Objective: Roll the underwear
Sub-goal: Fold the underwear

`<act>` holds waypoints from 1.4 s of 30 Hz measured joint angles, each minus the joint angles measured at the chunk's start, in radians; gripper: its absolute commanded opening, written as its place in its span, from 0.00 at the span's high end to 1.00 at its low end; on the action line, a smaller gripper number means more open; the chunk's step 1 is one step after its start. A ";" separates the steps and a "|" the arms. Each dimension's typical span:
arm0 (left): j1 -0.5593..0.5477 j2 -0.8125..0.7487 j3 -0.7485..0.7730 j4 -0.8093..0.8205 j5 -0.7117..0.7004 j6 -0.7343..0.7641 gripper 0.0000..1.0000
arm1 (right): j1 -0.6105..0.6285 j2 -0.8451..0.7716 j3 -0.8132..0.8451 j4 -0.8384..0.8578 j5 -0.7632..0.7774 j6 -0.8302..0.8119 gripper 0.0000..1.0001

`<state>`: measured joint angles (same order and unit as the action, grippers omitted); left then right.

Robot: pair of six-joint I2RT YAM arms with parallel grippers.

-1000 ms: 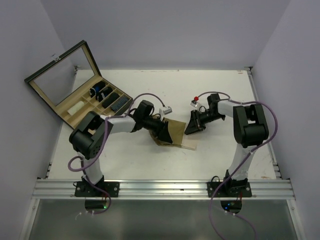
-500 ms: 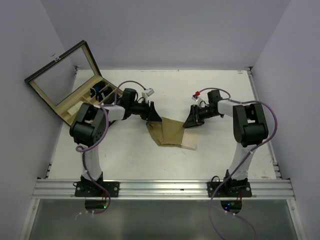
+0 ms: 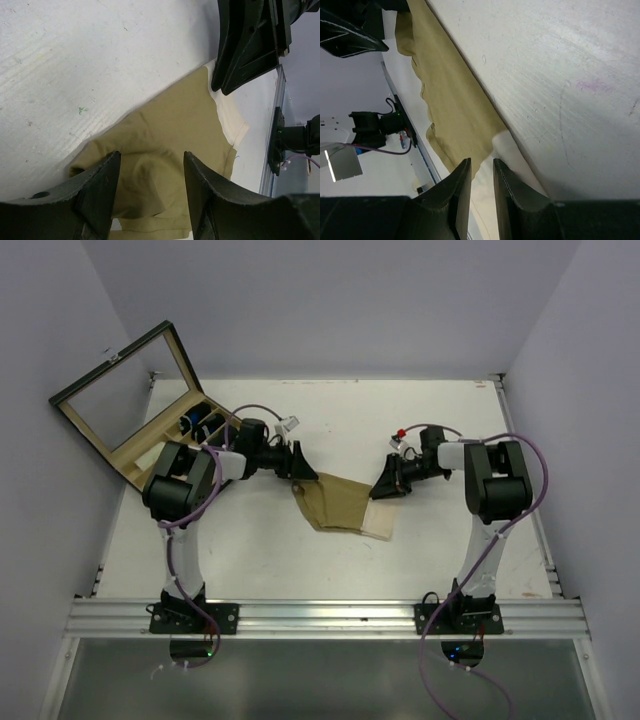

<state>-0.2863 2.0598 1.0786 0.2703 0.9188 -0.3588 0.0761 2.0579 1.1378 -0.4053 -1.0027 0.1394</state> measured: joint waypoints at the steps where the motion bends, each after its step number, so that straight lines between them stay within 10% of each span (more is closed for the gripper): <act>1: 0.000 -0.001 0.000 -0.001 0.007 0.001 0.42 | 0.000 -0.005 0.000 -0.007 -0.001 -0.007 0.71; 8: -0.004 -0.116 -0.011 -0.105 0.036 0.094 0.44 | 0.006 -0.157 0.012 -0.155 0.005 -0.129 0.72; 19: -0.358 -0.480 -0.116 -0.402 -0.236 0.823 0.59 | 0.188 -0.269 0.019 -0.309 0.087 -0.315 0.75; 30: -0.432 -0.505 -0.231 -0.543 -0.413 1.392 0.58 | 0.305 -0.090 0.106 -0.195 0.116 -0.243 0.76; 42: -0.502 -0.458 -0.228 -0.557 -0.407 1.471 0.58 | 0.324 -0.023 0.101 -0.194 0.163 -0.244 0.73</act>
<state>-0.7883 1.6020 0.8505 -0.2867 0.5114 1.1122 0.4004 2.0346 1.2388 -0.5991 -0.8394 -0.1043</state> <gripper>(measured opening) 0.421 0.254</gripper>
